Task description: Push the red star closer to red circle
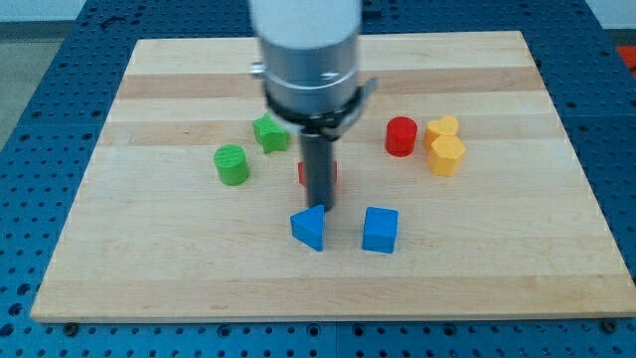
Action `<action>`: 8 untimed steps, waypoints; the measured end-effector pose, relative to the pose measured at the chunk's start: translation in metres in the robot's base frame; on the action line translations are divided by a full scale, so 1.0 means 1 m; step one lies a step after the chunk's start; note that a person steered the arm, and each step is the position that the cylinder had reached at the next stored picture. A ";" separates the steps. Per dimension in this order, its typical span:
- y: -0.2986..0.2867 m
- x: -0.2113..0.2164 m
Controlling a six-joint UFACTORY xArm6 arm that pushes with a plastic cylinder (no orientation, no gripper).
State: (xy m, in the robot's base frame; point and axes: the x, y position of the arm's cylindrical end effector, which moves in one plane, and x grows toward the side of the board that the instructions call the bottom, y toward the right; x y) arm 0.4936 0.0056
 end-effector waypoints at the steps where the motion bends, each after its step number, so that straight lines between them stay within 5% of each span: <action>1: 0.027 -0.007; 6: -0.072 -0.012; 8: -0.067 -0.056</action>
State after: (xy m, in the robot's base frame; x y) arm 0.4376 -0.0615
